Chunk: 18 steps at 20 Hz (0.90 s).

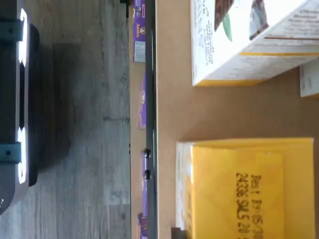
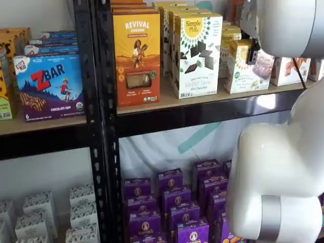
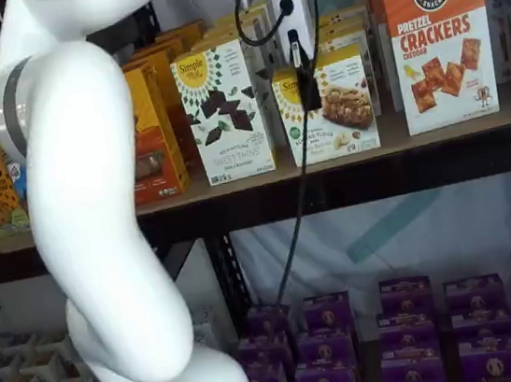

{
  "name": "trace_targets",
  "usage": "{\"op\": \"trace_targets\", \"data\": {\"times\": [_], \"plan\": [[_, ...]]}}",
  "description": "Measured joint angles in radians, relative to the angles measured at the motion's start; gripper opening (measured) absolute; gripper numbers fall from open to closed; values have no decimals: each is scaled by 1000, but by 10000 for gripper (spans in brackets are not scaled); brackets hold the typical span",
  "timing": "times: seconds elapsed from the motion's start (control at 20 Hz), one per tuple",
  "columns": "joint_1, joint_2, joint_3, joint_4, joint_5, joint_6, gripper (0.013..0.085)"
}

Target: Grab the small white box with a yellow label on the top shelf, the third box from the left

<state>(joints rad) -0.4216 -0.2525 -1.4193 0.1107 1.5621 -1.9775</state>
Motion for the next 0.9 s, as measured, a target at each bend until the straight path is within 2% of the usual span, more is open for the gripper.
{"op": "trace_targets", "data": {"times": [0.45, 0.5, 0.7, 0.9], "plan": [[-15, -22, 8, 13, 34, -11, 410], [-18, -23, 3, 18, 48, -12, 370], [-21, -24, -20, 32, 97, -9, 370], [-17, -46, -26, 27, 137, -1, 370]]}}
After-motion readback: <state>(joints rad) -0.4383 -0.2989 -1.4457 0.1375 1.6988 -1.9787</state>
